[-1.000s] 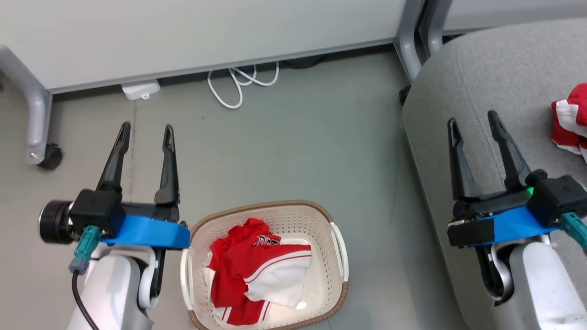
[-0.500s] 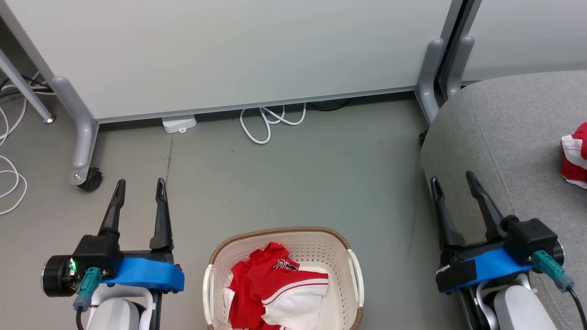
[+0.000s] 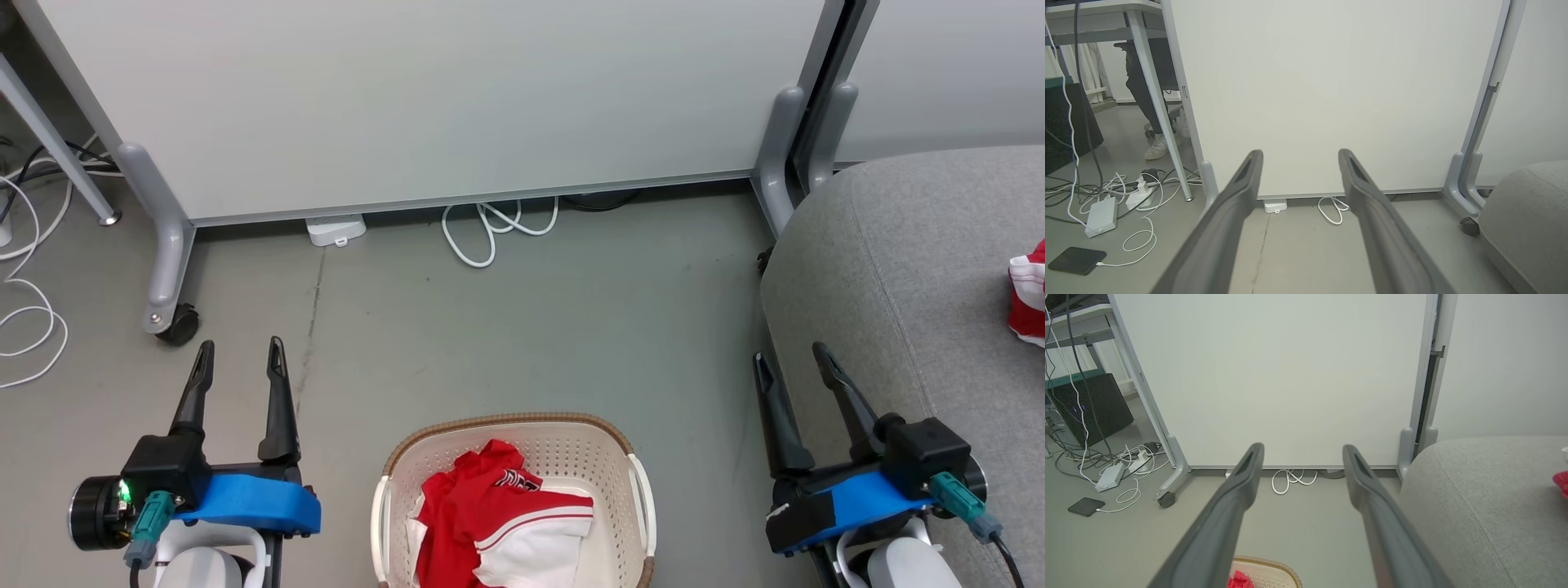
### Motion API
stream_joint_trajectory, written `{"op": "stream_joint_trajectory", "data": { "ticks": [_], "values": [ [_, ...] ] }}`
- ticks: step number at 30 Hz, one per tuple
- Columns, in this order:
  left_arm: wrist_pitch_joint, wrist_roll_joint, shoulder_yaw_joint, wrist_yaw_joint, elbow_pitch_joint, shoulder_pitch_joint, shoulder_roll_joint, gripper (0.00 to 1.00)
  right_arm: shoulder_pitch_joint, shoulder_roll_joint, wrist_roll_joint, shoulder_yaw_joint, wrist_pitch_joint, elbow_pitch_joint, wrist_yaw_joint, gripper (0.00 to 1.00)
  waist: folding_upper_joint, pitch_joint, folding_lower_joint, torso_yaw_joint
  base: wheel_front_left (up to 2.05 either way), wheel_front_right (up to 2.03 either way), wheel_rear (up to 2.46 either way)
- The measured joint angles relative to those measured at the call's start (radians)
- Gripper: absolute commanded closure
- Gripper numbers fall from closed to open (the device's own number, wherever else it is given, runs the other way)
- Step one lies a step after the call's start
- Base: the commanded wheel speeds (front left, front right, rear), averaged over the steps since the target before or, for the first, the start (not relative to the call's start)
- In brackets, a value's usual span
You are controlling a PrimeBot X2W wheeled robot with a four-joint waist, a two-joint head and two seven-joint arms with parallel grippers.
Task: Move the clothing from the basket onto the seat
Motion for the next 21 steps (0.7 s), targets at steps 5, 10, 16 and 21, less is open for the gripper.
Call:
{"op": "stream_joint_trajectory", "data": {
  "ticks": [5,10,16,21],
  "values": [
    [0.0,0.008,0.005,-0.007,0.002,0.002,-0.005,0.0,0.002,0.0,0.009,0.011,0.0,0.0,0.0,0.0,0.0,-0.007,0.0,0.001,0.0,0.0,0.0],
    [0.0,0.014,0.007,-0.01,0.005,0.005,-0.007,0.0,0.005,0.001,0.01,0.016,0.0,-0.002,0.0,0.0,0.0,-0.007,0.0,-0.001,0.0,0.0,0.0],
    [0.0,0.029,-0.015,-0.02,0.033,-0.019,-0.006,0.0,-0.017,0.001,0.01,0.033,0.0,-0.014,0.0,0.0,0.0,0.019,0.0001,-0.023,0.0,0.0,0.0],
    [0.0,0.03,-0.071,-0.025,0.085,-0.095,0.016,0.0,-0.073,0.001,0.01,0.042,0.0,-0.033,0.0,0.0,0.0,0.066,0.0001,-0.049,0.0,0.0,0.0]
  ]
}}
